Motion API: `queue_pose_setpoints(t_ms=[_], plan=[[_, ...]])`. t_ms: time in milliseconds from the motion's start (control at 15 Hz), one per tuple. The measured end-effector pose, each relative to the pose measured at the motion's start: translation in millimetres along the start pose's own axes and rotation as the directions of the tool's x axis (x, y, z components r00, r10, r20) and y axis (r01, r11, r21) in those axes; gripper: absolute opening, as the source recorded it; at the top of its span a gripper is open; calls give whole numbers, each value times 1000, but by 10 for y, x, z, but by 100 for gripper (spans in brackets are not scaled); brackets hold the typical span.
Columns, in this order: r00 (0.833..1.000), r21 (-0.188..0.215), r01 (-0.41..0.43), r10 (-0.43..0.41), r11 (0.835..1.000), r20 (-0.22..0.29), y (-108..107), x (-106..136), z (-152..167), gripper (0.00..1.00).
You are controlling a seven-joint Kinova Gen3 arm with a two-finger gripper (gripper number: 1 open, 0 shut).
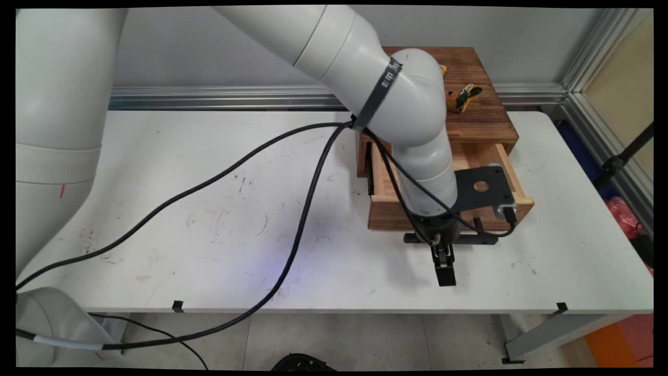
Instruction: Open the drawer
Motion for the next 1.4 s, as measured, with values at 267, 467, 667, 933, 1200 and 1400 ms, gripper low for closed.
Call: queue_pose_setpoints(t_ms=[267, 467, 667, 933, 1200, 1400], plan=[[1000, -6, -1, 1, 1000, 1, 134, -4, -12, 100], [1000, -10, 0, 0, 1000, 4, 205, -16, -14, 100], [1000, -17, 5, -5, 1000, 7, 273, -21, -7, 100], [1000, -29, 11, -11, 1000, 11, 356, -28, 16, 100], [1000, -42, 16, -16, 999, 15, 431, -42, 52, 100], [1000, -52, 21, -20, 998, 18, 485, -48, 76, 100]])
